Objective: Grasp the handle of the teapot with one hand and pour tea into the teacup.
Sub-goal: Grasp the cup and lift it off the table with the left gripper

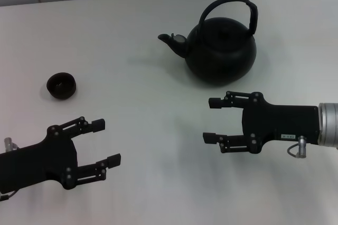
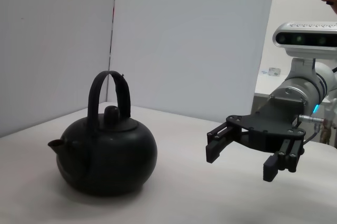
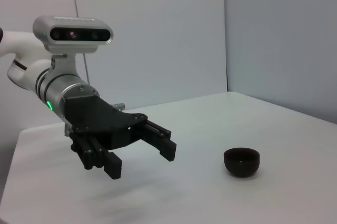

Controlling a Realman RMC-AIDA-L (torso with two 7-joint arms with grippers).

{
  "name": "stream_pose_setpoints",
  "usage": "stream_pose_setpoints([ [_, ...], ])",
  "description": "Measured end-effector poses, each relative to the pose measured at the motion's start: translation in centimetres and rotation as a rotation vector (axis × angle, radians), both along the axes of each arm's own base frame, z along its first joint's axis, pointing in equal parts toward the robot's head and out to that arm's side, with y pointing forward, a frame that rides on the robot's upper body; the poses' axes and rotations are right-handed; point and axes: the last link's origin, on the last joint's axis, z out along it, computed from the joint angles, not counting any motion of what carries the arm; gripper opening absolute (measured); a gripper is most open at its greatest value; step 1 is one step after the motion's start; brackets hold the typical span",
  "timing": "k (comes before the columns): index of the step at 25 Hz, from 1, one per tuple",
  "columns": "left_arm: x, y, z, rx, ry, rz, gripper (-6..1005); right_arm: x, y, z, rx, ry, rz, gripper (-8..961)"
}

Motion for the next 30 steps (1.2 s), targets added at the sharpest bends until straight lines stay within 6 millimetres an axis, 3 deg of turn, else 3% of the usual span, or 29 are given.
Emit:
stream_pose_setpoints([
  [21, 0.3, -0.3, -0.3, 0.029, -0.022, -0.039, 806, -0.1, 0.1, 0.0, 0.009, 0.005, 0.01, 773],
  [30, -0.1, 0.3, 0.7, 0.398, -0.193, 0.026, 796, -0.2, 0.2, -0.1, 0.016, 0.015, 0.006, 773],
])
